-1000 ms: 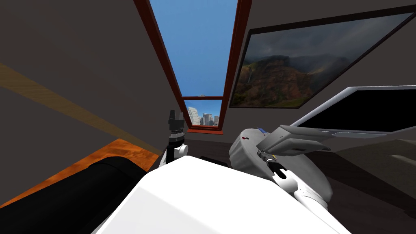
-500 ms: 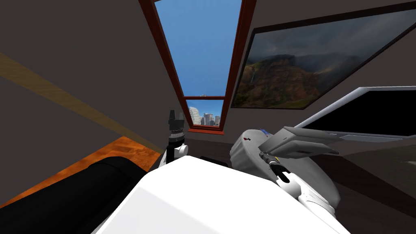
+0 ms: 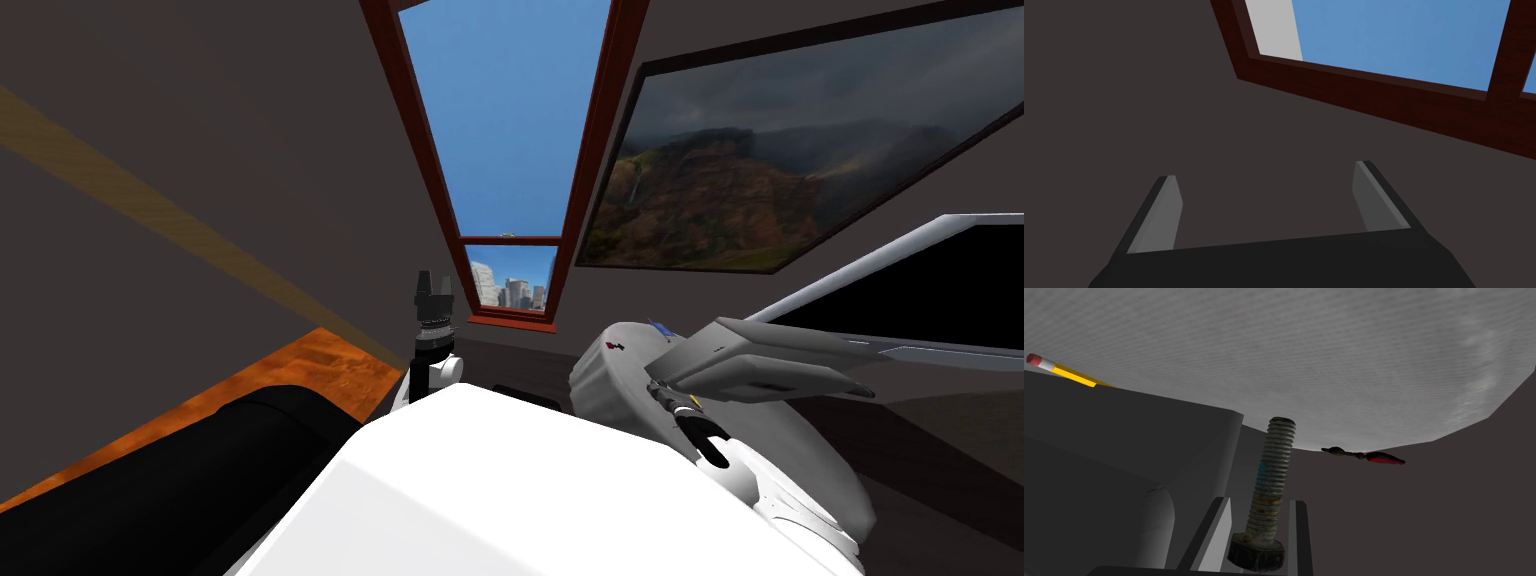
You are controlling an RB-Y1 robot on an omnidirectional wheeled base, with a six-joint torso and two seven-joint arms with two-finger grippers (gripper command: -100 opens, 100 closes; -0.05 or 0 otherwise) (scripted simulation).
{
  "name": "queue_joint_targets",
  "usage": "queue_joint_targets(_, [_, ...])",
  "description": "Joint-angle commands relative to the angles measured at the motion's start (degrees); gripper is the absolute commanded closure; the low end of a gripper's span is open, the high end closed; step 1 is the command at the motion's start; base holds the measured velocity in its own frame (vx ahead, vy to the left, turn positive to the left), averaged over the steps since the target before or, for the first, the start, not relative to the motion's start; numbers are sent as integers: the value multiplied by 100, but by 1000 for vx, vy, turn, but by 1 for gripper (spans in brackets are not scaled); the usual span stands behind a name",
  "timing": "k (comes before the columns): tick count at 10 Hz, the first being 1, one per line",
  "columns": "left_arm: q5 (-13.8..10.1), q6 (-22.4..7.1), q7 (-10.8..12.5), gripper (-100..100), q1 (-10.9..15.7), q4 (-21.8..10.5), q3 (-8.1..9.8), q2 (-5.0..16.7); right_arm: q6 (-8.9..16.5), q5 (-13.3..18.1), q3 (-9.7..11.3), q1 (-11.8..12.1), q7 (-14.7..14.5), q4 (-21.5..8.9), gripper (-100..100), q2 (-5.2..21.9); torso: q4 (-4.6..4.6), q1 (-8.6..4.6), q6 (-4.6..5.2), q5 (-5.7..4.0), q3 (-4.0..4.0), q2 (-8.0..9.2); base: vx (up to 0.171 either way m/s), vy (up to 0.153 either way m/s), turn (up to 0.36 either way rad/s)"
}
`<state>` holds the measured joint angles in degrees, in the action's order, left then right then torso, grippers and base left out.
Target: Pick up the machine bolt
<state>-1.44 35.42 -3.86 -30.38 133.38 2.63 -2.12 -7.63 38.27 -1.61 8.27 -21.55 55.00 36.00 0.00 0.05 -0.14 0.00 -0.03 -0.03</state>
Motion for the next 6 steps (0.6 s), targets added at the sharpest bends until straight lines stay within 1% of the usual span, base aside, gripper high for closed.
queue_joint_targets(1, [0,0,0,0,0,0,0,0,-103,286,-242,66,286,-28,100,-52,0,0,0,0,0,0,-8,18,103])
queue_joint_targets(2, [0,0,0,0,-1,0,0,0,-103,468,-242,66,399,-28,100,-52,0,-1,5,1,0,0,-2,8,3])
queue_joint_targets(3, [0,0,0,0,-1,0,1,0,-103,618,-242,66,399,-28,100,-52,-1,-4,7,1,-1,0,0,3,-11])
queue_joint_targets(4, [0,0,0,0,-1,0,1,0,-227,802,-530,263,656,25,100,-106,-1,-5,6,1,-1,-1,-3,18,202])
queue_joint_targets(5, [0,0,0,0,0,0,0,0,-227,958,-597,263,836,25,100,-106,0,0,1,2,0,0,-7,16,96])
queue_joint_targets(6, [0,0,0,0,-1,0,0,0,-227,1133,-597,263,941,25,100,-106,0,0,4,2,-1,-1,-3,12,-14])
